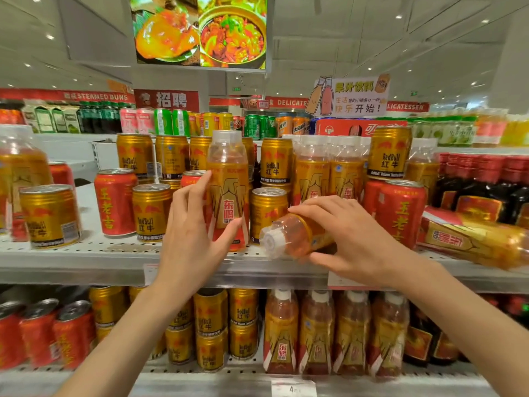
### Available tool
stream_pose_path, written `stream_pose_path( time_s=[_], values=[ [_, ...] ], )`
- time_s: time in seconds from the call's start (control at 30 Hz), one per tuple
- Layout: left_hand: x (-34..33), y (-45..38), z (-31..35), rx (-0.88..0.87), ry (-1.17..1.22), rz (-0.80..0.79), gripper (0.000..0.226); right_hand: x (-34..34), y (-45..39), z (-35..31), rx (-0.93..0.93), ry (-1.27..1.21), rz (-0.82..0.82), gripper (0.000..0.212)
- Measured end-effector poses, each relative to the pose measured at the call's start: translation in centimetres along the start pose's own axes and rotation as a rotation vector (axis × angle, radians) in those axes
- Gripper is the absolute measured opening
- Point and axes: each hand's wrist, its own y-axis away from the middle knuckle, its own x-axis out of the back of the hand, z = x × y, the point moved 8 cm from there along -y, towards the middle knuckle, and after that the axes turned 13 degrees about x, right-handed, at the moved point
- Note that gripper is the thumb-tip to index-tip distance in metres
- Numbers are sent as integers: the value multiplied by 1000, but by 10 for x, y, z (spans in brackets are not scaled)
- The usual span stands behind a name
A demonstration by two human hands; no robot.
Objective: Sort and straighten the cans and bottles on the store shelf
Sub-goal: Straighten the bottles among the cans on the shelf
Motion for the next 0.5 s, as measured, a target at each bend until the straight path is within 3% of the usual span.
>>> stream_pose_path(
  time_s=[0.1,0.3,0.5],
  values=[
    [0,0,1,-3,-1,2,89,19,-3,9,-82,-159,142,70],
    [-1,2,1,-6,-3,9,89,35,-4,47,-435,-521,429,66],
    [-1,2,1,3,-5,5,89,17,-8,45,-609,-626,477,73]
  ],
)
